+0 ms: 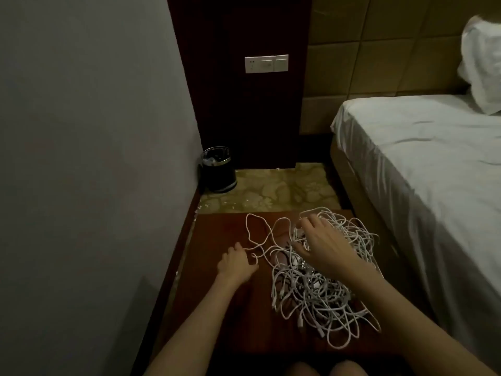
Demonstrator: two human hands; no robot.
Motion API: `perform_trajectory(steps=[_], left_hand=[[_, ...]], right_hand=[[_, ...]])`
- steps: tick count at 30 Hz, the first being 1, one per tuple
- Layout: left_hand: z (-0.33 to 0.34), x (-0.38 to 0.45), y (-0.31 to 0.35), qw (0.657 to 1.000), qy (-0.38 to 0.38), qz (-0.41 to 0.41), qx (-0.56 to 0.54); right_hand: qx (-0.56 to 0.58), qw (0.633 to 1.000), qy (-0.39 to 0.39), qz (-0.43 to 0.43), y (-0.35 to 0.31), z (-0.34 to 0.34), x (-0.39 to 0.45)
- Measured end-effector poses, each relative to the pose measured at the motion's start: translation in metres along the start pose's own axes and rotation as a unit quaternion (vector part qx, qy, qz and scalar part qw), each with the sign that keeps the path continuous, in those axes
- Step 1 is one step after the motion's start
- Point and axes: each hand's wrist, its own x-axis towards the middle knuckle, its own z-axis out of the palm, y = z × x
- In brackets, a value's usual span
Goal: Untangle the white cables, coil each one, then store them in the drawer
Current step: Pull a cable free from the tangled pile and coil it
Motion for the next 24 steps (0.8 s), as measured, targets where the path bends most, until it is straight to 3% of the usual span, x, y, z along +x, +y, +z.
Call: perform_trajectory(steps=[7, 16, 24], left_hand=[[0.013, 0.012, -0.009, 0.995, -0.023, -0.021, -0.092], [-0.107, -0.036, 0.012, 0.974, 0.119, 0.183, -0.061], [-0.182, -0.116, 0.035, 0.884, 0.164, 0.385, -0.209]], right_hand=[[0.032, 0.999, -0.005, -0.009, -0.001, 0.01, 0.004], [0.155, 0.986, -0.036, -0.047, -0.033, 0.008, 0.022], [0.27, 0.962, -0.002, -0.041, -0.066, -0.019, 0.03]])
